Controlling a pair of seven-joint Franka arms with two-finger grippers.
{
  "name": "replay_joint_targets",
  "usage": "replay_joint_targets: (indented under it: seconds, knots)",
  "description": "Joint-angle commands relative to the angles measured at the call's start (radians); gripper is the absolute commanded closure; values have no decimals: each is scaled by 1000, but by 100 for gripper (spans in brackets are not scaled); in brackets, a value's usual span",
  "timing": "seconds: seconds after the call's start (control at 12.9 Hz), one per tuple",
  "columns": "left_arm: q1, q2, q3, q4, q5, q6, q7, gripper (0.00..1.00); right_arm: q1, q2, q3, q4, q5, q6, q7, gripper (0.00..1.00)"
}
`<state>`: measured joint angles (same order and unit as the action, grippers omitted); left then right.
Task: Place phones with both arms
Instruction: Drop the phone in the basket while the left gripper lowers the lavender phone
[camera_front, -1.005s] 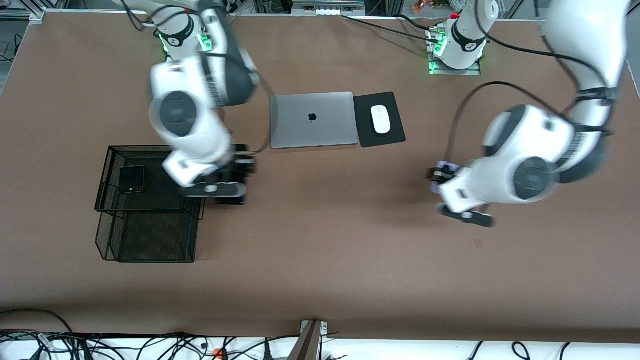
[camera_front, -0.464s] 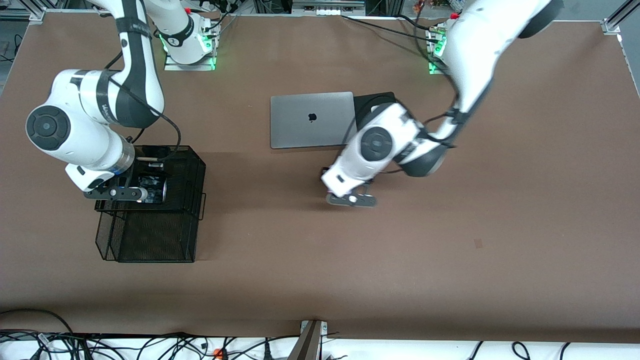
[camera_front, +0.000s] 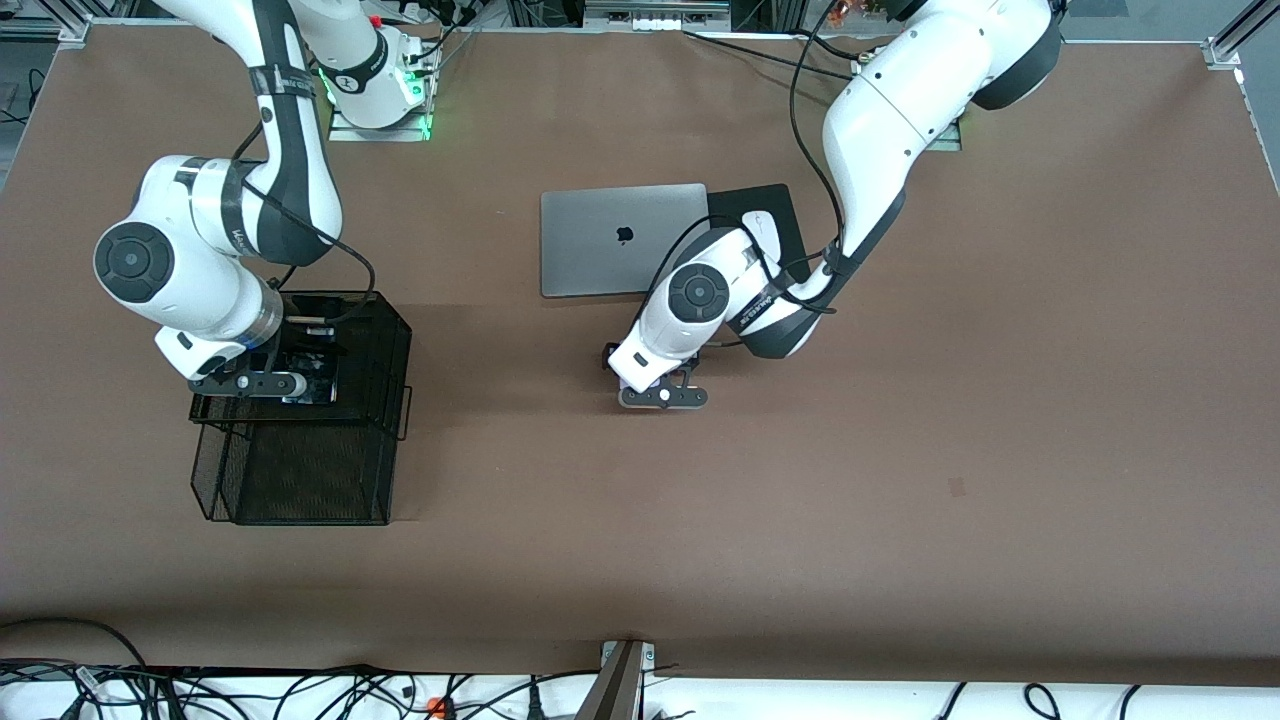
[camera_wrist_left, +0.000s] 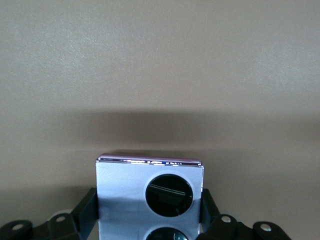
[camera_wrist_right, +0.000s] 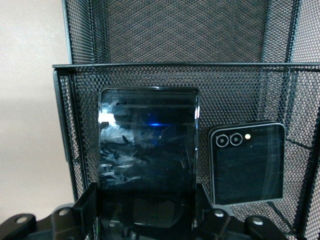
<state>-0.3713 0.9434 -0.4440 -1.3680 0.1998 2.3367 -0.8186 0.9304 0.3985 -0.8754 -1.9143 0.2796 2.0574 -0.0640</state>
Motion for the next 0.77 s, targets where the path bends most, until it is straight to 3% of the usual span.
replay_joint_targets:
  seconds: [0.0, 0.15, 0.23, 0.39, 0.46, 0.7]
  knots:
    - [-41, 12, 25, 30, 15, -13, 21, 1, 7, 14, -2, -12, 39, 15, -19, 100]
    - [-38, -11, 27, 32, 32, -19, 15, 0, 5, 29, -1, -11, 55, 14, -16, 99]
    - [-20, -38, 25, 32, 36, -26, 16, 0, 4, 40, -1, -11, 78, 13, -17, 86]
    - [32, -127, 25, 32, 38, -138, 21, 0, 4, 53, -1, -9, 87, 9, -17, 49]
    - [79, -179, 24, 33, 38, -189, 24, 0, 4, 54, -1, -8, 89, 7, -17, 1]
    - [188, -310, 25, 32, 40, -372, 138, 0, -1, 51, -1, 12, 90, 4, -17, 0]
